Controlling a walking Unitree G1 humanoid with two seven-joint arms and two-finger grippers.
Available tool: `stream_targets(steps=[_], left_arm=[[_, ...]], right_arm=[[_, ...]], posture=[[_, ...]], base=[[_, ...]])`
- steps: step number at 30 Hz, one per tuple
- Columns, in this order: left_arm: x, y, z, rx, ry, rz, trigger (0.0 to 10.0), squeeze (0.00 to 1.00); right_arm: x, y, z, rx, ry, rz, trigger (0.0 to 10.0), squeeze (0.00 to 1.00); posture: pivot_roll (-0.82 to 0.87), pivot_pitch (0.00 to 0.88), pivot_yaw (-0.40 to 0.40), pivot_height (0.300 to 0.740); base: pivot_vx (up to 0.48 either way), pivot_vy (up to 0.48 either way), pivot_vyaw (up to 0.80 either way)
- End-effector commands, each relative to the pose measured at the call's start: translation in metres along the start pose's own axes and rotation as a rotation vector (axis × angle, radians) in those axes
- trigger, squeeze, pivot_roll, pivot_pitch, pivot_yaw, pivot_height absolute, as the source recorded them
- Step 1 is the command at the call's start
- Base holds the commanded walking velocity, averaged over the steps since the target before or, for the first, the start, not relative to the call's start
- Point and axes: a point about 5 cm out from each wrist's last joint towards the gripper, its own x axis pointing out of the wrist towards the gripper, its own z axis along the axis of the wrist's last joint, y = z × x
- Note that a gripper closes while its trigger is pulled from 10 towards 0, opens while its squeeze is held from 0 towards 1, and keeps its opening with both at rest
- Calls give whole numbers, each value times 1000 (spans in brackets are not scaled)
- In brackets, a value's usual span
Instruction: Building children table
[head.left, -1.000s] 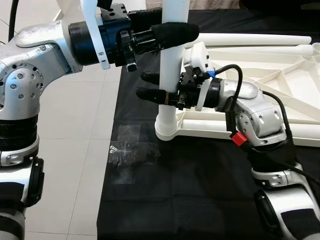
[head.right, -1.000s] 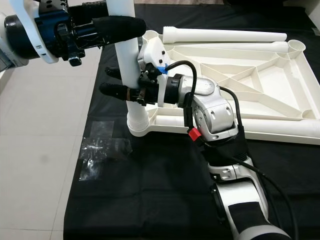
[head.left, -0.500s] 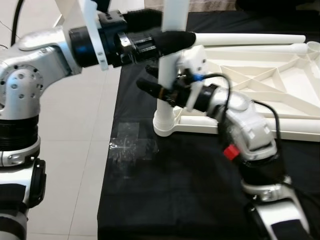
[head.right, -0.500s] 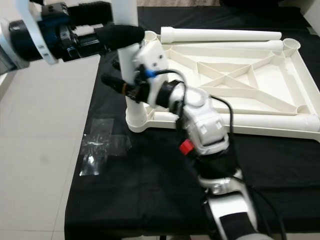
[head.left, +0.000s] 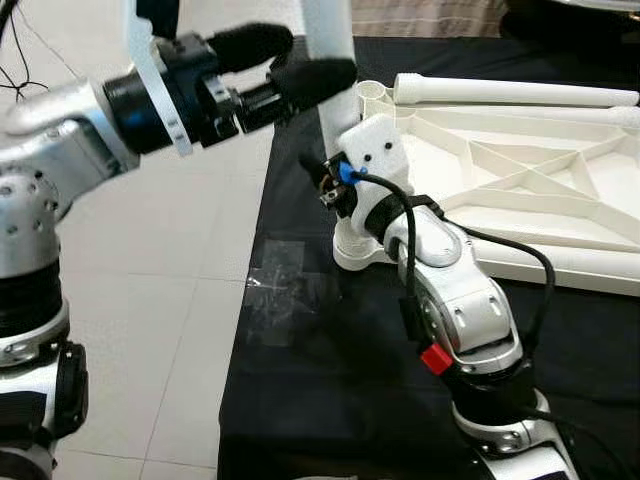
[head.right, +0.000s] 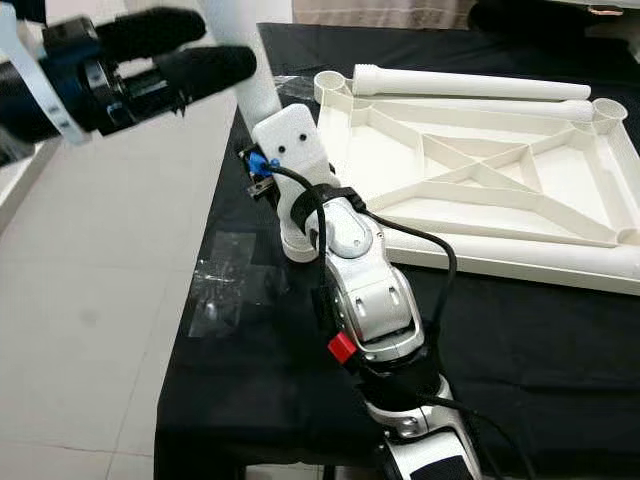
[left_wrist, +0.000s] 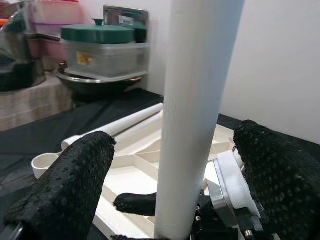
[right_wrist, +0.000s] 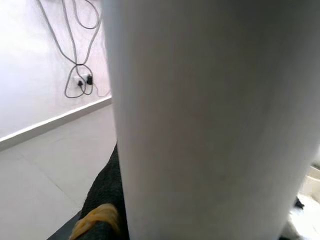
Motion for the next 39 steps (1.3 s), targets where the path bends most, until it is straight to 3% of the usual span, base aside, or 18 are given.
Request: stream_targets(steps=[1, 12, 22, 25, 29, 31, 32, 35, 37, 38, 39], left_arm=[[-2, -5, 0, 1, -7, -17, 10000, 1000], [-5, -8, -3, -6, -14, -12, 10000, 1000], [-17, -5, 8, -13, -89, 38, 10000, 1000], [-31, -6, 12, -20, -111, 76, 10000, 1000], [-35, -7, 8, -36, -107, 100, 10000, 1000], [-37, -10, 1, -58, -97, 107, 10000, 1000], [-42, -26, -31, -125, -20, 94, 10000, 1000], [-42, -26, -31, -125, -20, 94, 10000, 1000], [-46, -57, -80, -216, 137, 22, 10000, 1000], [-46, -57, -80, -216, 137, 22, 10000, 1000], [-48, -69, -94, -242, 189, -14, 10000, 1000]], right_arm=[[-5, -8, -47, 77, 241, -76, 0, 0], [-5, -14, -45, 139, 238, -142, 0, 0], [0, -30, -28, 214, 109, -141, 0, 0], [5, -54, -1, 184, -18, -149, 0, 0], [7, -62, 9, 176, -54, -142, 0, 0], [7, -65, 12, 172, -65, -140, 0, 0], [8, -67, 17, 167, -85, -126, 0, 0], [8, -67, 17, 167, -85, -126, 0, 0], [8, -60, 15, 176, -91, -93, 0, 0], [8, -60, 15, 176, -91, -93, 0, 0], [7, -56, 13, 180, -90, -81, 0, 0]], posture=[[57, 305, -12, 740], [58, 307, -7, 740], [57, 305, 3, 740], [59, 296, 6, 740], [60, 294, 5, 740], [62, 288, 6, 740], [58, 286, 10, 740], [58, 286, 10, 740], [58, 284, 10, 740], [58, 284, 10, 740], [58, 284, 10, 740]], base=[[0, 0, 0], [0, 0, 0], [0, 0, 0], [0, 0, 0], [0, 0, 0], [0, 0, 0], [0, 0, 0], [0, 0, 0], [0, 0, 0], [0, 0, 0], [0, 0, 0]])
